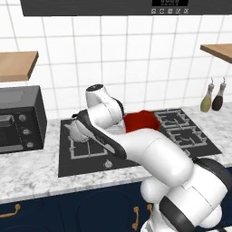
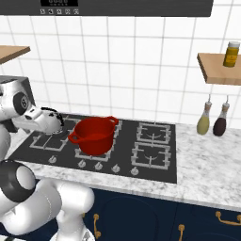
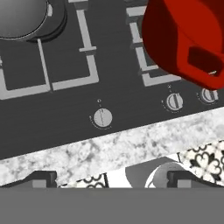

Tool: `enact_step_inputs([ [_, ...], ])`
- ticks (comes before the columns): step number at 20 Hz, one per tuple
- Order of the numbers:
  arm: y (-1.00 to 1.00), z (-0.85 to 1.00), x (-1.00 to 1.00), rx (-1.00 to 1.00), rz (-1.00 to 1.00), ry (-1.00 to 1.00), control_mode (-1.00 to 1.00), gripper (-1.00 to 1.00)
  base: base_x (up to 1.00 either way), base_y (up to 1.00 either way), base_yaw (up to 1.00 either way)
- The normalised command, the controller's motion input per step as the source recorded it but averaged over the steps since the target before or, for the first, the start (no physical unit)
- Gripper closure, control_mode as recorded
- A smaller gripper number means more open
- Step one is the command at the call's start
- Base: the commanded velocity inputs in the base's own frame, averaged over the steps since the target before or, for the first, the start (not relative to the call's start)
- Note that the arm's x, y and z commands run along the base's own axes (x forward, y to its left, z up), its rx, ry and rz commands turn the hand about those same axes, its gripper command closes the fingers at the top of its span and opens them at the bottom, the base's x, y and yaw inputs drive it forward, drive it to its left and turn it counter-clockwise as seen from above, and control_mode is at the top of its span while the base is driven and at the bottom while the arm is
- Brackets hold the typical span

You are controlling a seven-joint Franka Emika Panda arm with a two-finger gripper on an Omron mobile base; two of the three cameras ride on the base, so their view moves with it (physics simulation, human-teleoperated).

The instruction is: Pick the kettle from the counter and place it on a stove burner. Then turn the burner on.

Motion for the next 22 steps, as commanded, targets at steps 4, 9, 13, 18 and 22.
enact_step_inputs([
  [4,0.00,-0.39,0.00,0.11,-0.02,0.12,-1.00,-1.00,0.00,0.00,0.00],
  [9,-0.02,-0.37,0.00,0.07,-0.04,0.01,-1.00,-1.00,0.00,0.00,0.00],
  [13,-0.21,-0.33,0.00,0.04,-0.09,0.00,-1.00,-1.00,0.00,0.00,0.00],
  [18,-0.31,-0.39,0.00,0.01,-0.06,0.00,-1.00,-1.00,0.00,0.00,0.00],
  [22,-0.17,-0.45,0.00,0.00,-0.02,0.01,-1.00,-1.00,0.00,0.00,0.00],
])
